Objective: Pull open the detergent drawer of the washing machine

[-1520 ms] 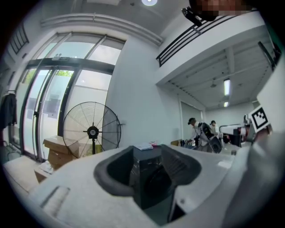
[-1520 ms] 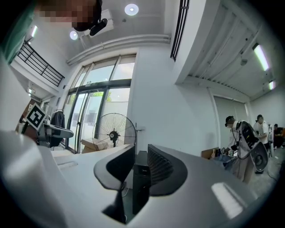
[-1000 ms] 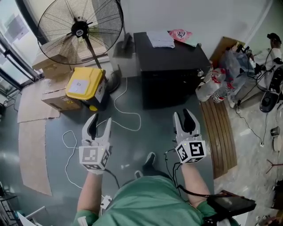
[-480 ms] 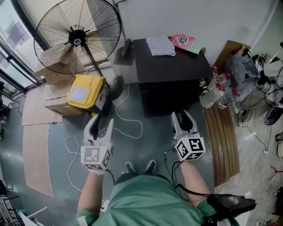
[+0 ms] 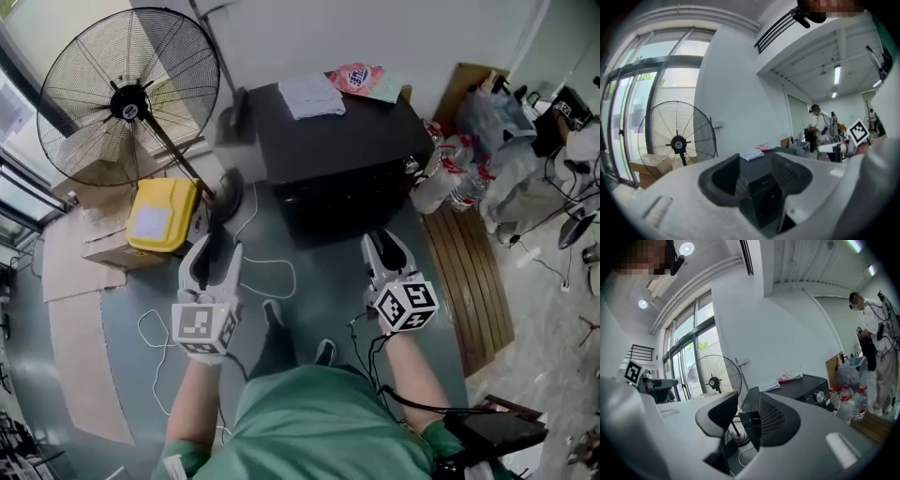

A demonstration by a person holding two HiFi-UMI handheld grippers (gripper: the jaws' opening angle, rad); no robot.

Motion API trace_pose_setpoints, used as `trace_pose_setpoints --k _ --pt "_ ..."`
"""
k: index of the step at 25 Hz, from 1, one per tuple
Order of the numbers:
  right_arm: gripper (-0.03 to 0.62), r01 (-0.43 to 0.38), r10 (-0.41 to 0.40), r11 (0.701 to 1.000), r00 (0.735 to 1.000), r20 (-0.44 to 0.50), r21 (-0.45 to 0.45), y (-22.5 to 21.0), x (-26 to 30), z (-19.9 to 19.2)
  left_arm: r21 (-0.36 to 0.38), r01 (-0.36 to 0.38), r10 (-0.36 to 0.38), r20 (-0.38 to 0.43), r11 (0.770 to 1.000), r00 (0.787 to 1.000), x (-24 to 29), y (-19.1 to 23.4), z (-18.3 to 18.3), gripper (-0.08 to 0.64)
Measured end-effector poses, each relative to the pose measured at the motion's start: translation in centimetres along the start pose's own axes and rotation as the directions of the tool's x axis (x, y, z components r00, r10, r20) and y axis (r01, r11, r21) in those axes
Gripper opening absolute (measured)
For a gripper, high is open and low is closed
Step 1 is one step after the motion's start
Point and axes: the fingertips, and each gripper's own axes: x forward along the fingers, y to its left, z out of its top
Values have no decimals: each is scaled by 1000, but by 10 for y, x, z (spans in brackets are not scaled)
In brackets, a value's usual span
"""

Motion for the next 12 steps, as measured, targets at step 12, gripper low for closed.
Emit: trace_pose_setpoints --k 12 --pt "137 201 -196 975 979 -58 99 -34 55 -25 -38 239 -239 0 970 971 121 42 -22 206"
